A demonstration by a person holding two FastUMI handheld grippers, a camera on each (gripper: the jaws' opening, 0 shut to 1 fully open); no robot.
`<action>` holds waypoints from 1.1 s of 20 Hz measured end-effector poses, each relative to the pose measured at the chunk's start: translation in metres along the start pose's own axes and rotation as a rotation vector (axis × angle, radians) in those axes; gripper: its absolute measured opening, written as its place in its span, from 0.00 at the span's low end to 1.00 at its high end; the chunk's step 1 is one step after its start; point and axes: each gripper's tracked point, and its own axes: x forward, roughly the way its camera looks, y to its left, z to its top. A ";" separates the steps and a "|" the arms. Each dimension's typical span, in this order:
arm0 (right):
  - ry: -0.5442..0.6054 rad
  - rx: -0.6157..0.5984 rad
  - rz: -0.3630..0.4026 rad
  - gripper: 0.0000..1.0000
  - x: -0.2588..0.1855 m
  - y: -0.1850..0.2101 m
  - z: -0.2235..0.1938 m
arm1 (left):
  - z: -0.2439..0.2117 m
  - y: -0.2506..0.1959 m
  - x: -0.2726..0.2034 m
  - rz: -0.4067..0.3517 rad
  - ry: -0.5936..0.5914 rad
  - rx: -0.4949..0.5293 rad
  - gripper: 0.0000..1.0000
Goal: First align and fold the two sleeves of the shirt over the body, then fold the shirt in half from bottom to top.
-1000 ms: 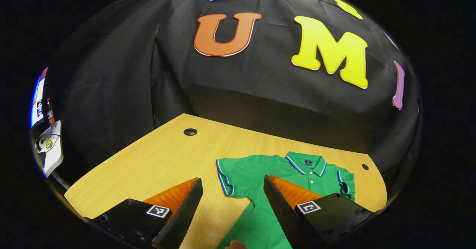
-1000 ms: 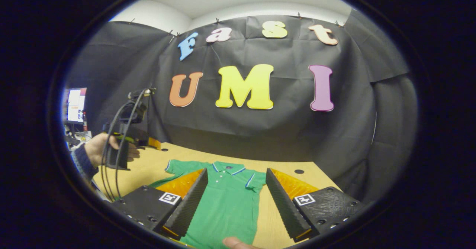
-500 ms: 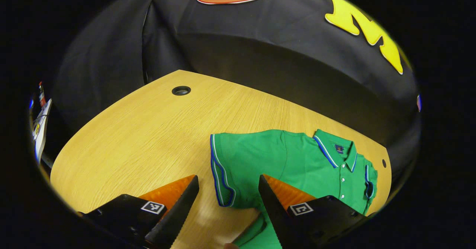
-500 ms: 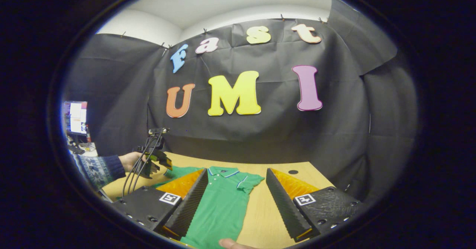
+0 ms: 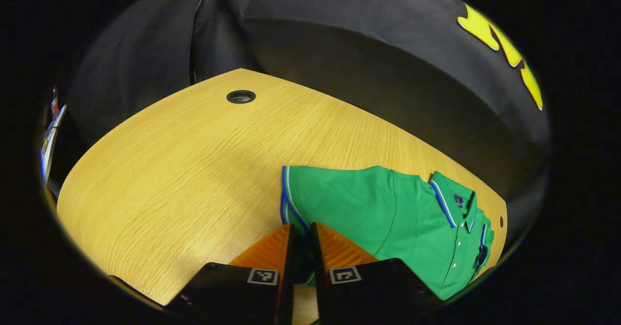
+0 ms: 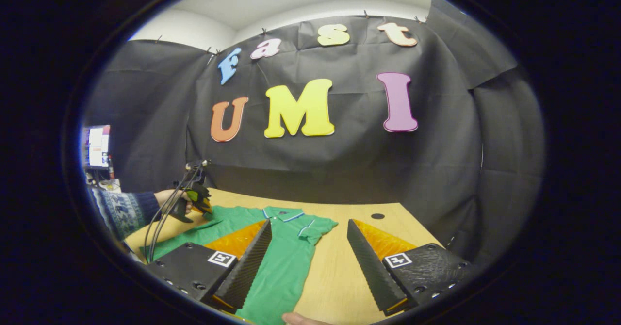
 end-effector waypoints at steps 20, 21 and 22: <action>0.021 0.034 -0.091 0.95 0.002 -0.038 -0.008 | -0.030 -0.199 -0.089 -0.186 -0.089 0.365 0.90; 0.023 0.034 -0.095 0.94 0.001 -0.038 -0.006 | -0.031 -0.203 -0.102 -0.199 -0.106 0.364 0.94; 0.023 0.035 -0.096 0.95 -0.001 -0.037 -0.004 | -0.032 -0.205 -0.115 -0.214 -0.116 0.362 0.98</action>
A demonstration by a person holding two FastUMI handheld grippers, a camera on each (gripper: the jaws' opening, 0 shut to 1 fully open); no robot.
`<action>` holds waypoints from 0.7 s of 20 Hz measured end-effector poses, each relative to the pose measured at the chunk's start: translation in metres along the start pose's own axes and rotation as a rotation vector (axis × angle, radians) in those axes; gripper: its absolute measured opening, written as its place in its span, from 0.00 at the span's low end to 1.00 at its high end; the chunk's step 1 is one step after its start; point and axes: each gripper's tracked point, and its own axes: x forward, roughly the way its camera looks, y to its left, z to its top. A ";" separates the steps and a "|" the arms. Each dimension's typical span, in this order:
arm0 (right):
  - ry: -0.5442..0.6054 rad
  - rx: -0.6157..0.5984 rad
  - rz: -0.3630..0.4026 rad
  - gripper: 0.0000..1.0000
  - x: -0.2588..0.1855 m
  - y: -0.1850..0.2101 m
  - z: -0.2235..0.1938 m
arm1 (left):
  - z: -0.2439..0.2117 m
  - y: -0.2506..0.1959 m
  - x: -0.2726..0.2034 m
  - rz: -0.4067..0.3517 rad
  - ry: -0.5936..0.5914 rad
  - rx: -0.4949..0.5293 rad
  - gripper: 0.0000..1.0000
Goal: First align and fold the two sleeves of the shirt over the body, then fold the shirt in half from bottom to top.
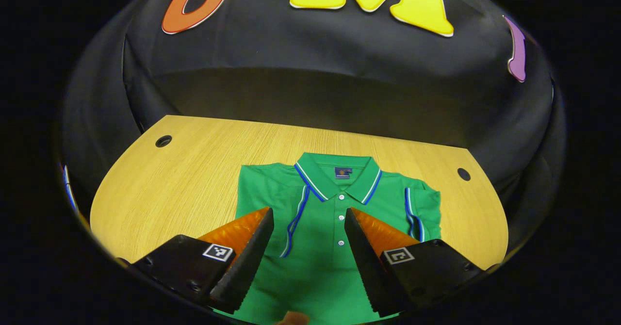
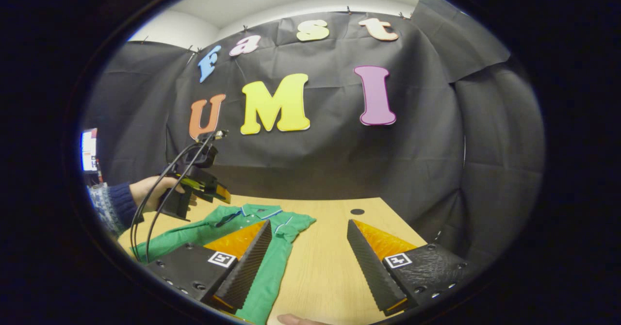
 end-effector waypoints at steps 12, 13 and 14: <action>-0.053 0.005 -0.002 0.96 -0.058 0.032 0.051 | -0.058 0.043 -0.171 -0.057 -0.193 0.107 0.99; -0.058 -0.002 -0.011 0.95 -0.065 0.033 0.055 | -0.069 0.050 -0.182 -0.062 -0.200 0.095 0.99; -0.067 -0.011 -0.025 0.95 -0.072 0.032 0.055 | -0.080 0.056 -0.191 -0.067 -0.202 0.077 0.99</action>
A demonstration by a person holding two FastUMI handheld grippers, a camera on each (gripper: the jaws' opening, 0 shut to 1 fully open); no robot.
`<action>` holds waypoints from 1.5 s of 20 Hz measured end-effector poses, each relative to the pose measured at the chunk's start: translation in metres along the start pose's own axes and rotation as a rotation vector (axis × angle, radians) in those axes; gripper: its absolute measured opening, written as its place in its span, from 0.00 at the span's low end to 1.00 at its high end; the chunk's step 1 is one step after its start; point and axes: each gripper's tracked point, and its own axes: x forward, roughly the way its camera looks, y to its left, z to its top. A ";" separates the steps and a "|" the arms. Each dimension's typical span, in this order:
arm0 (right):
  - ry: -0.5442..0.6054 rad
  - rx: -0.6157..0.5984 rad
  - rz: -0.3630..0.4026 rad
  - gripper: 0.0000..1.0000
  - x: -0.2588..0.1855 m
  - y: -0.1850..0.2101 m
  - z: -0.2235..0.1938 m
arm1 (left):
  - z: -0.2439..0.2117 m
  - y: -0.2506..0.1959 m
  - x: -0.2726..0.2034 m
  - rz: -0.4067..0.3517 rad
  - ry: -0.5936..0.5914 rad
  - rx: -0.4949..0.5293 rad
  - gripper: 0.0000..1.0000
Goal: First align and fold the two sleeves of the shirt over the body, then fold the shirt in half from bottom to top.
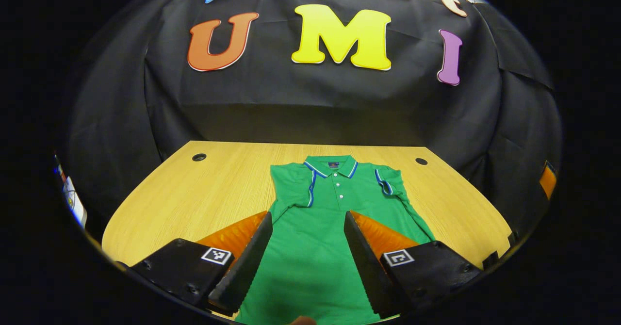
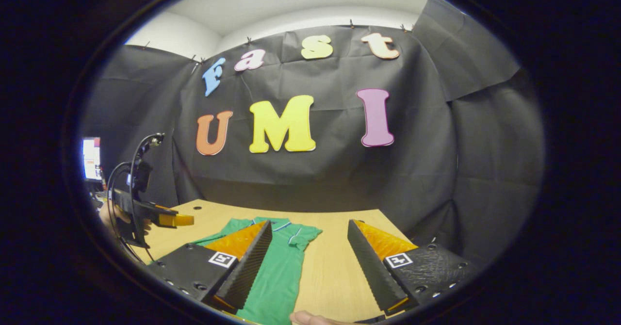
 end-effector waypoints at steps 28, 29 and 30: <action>0.444 -0.015 0.023 0.95 -0.066 0.066 -0.261 | -0.200 0.070 -0.068 0.116 0.028 0.010 0.81; 0.438 -0.010 0.025 0.99 -0.066 0.065 -0.259 | -0.200 0.070 -0.068 0.114 0.027 0.007 0.81; 0.444 -0.007 0.015 0.96 -0.068 0.060 -0.260 | -0.199 0.070 -0.068 0.112 0.027 0.007 0.81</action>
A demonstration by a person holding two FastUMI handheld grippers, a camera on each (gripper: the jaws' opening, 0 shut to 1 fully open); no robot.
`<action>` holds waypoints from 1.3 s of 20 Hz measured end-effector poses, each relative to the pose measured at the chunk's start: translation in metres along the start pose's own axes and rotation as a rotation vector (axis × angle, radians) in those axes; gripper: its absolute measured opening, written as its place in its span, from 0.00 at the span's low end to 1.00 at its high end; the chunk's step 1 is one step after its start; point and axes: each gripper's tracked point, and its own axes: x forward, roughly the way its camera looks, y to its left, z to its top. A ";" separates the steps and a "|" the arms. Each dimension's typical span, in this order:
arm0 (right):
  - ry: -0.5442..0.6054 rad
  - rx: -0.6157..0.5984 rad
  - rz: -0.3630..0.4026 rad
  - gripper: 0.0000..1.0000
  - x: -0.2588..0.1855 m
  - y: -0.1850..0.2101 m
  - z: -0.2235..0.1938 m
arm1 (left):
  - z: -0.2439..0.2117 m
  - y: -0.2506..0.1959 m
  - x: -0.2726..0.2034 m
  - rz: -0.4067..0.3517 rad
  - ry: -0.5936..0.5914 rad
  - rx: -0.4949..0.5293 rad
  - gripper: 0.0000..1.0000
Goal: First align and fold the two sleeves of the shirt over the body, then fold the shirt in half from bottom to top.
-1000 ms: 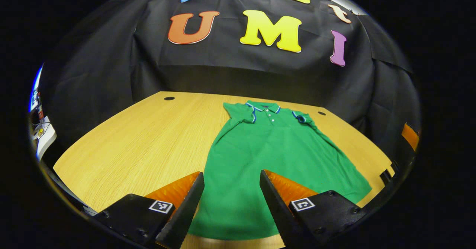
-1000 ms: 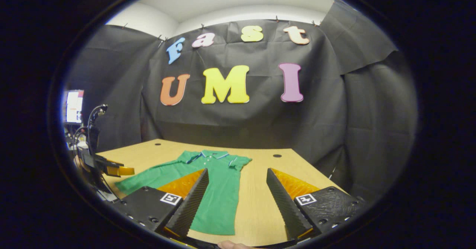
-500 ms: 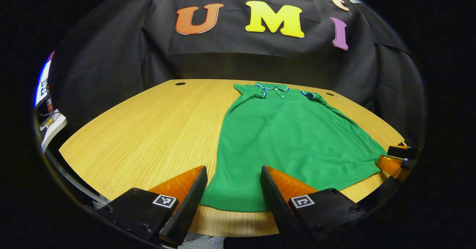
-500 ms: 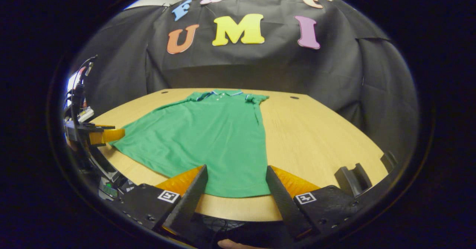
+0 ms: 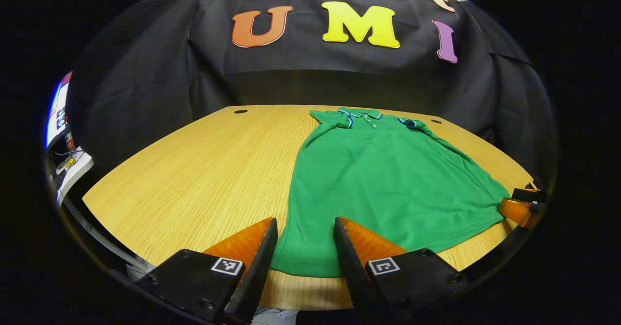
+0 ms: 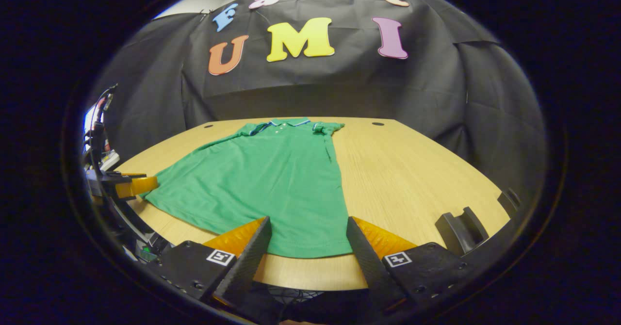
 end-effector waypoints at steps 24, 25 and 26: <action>-0.012 0.040 -0.034 0.96 -0.001 -0.028 0.003 | -0.002 0.002 0.000 -0.011 -0.029 0.001 0.80; -0.014 0.035 -0.035 0.96 -0.001 -0.028 0.004 | -0.001 0.002 0.000 -0.010 -0.030 -0.002 0.81; -0.015 0.030 -0.035 0.98 0.001 -0.026 0.003 | -0.001 0.002 0.001 -0.006 -0.030 -0.002 0.81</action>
